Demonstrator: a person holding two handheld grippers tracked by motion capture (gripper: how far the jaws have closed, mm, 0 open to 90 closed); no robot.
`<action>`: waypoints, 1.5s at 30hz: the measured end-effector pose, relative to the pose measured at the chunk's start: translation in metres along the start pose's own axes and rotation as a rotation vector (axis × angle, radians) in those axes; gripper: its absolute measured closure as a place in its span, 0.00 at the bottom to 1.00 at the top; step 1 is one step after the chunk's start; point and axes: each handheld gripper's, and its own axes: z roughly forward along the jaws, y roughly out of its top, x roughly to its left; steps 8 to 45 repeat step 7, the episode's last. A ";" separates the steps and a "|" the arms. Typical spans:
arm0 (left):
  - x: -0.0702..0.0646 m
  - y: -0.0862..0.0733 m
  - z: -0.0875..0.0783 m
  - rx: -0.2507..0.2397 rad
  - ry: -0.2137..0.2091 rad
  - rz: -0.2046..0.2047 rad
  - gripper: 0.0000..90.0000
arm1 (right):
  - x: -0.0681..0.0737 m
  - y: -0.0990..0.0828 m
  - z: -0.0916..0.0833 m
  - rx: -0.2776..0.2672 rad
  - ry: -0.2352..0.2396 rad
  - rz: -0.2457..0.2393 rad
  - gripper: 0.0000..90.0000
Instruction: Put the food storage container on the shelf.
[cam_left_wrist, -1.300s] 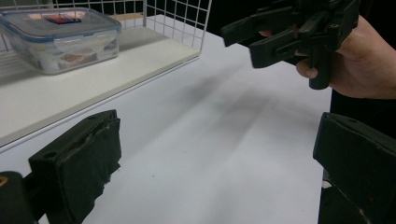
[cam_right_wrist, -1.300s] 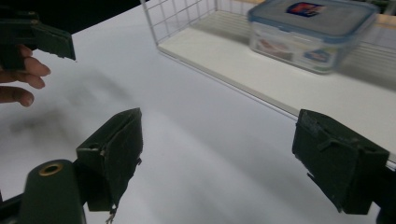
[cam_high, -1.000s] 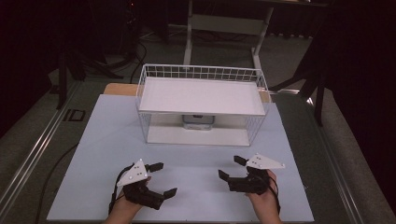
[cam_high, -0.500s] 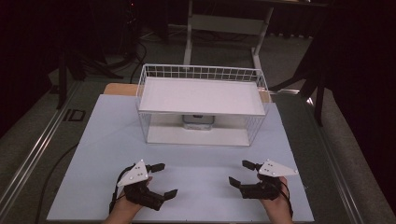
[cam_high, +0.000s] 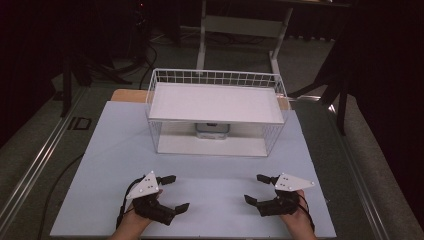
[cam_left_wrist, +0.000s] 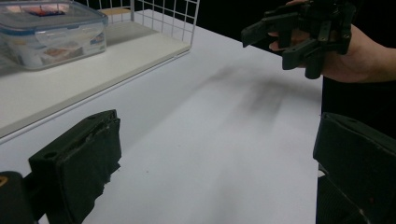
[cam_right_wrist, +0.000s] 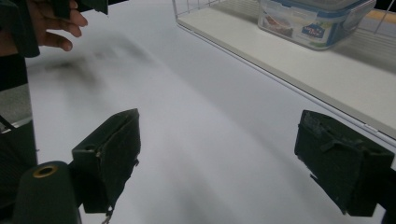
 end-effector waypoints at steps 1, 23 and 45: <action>0.000 0.000 0.000 0.000 0.001 -0.001 0.02 | 0.000 0.000 0.001 0.006 0.000 -0.008 0.16; 0.001 -0.001 0.001 0.009 0.001 0.002 0.02 | -0.003 -0.004 0.005 0.023 -0.002 -0.005 0.16; 0.001 -0.001 0.001 0.009 0.001 0.002 0.02 | -0.003 -0.004 0.005 0.023 -0.002 -0.005 0.16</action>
